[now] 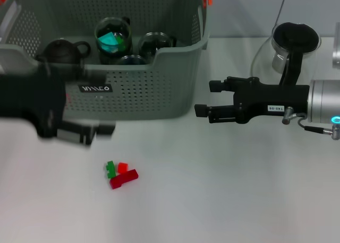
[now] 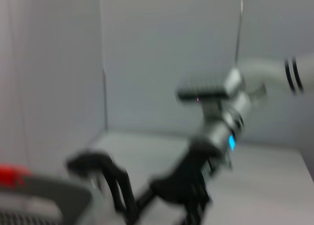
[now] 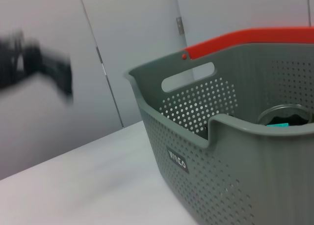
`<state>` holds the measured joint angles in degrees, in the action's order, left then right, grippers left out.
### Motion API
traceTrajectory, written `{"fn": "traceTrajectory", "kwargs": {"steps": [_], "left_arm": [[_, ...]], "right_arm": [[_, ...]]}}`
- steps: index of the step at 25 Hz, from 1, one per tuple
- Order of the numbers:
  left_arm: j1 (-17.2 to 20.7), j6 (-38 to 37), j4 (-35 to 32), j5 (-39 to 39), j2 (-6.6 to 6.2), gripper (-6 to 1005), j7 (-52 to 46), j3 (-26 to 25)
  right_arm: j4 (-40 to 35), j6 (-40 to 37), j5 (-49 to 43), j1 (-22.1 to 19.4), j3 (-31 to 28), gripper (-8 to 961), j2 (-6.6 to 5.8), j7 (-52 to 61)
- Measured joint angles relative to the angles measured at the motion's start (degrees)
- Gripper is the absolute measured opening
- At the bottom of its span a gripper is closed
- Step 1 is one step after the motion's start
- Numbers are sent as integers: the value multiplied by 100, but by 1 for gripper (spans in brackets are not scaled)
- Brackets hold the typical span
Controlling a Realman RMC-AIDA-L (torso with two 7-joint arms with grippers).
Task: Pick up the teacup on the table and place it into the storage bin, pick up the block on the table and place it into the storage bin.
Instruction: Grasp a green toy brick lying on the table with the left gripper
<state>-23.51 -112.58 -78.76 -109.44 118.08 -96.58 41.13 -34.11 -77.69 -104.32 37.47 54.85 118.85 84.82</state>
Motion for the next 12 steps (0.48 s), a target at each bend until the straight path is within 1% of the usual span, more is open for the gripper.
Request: {"fn": "traceTrajectory", "kwargs": {"steps": [1,3,4,5,7,9,12], "left_arm": [[63,0,-21,-258,51,952,88,74],[154,12,-47,-794,156,952,255,261],[154,12,-47,-794,156,952,255,261],[185,82,-55,-1176,231,952,322,445],[164,217,-36,-1514,294,951,349,584],[121,437,21,-1862,353,951,376,736],[85,971,182,-2392,438,951,468,1087]], "right_arm": [[1,2,0,4,0,914,2,4],[0,14,0,14,0,914,6,20],[0,28,0,15,0,914,7,24],[0,48,0,15,-1,914,7,30],[9,67,0,16,-1,914,7,39],[25,72,0,14,0,914,4,42],[44,91,0,-9,-1,914,2,23]]}}
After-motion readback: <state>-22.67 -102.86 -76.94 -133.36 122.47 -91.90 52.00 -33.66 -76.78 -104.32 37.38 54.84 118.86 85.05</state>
